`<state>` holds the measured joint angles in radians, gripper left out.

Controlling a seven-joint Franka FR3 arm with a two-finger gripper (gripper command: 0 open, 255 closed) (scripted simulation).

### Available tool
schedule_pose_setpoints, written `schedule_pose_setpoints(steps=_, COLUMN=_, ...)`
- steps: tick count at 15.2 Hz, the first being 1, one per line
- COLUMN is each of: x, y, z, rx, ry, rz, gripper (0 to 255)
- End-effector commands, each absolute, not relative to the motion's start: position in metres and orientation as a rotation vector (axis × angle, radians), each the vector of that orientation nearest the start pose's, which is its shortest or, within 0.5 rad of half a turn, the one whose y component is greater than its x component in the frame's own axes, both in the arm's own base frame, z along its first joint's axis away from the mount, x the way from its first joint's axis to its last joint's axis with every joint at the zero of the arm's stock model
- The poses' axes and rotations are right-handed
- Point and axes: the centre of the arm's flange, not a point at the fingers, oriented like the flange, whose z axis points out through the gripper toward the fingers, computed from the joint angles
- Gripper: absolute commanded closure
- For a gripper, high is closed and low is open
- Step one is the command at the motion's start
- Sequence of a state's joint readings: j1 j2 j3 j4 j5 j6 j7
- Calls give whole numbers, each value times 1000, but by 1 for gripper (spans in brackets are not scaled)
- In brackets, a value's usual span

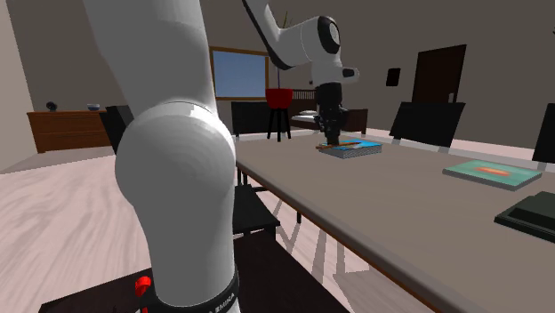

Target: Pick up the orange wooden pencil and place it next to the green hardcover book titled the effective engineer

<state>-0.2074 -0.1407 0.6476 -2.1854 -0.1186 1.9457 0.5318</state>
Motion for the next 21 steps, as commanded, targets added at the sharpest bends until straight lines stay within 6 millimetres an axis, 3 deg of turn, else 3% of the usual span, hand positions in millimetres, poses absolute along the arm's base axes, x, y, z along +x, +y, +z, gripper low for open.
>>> schedule_pose_setpoints(steps=1, x=462, y=185, z=427, rx=-3371, ry=84, rz=43, gripper=255)
schedule_pose_setpoints(steps=21, x=575, y=-54, z=428, rx=-3371, ry=84, rz=43, gripper=255)
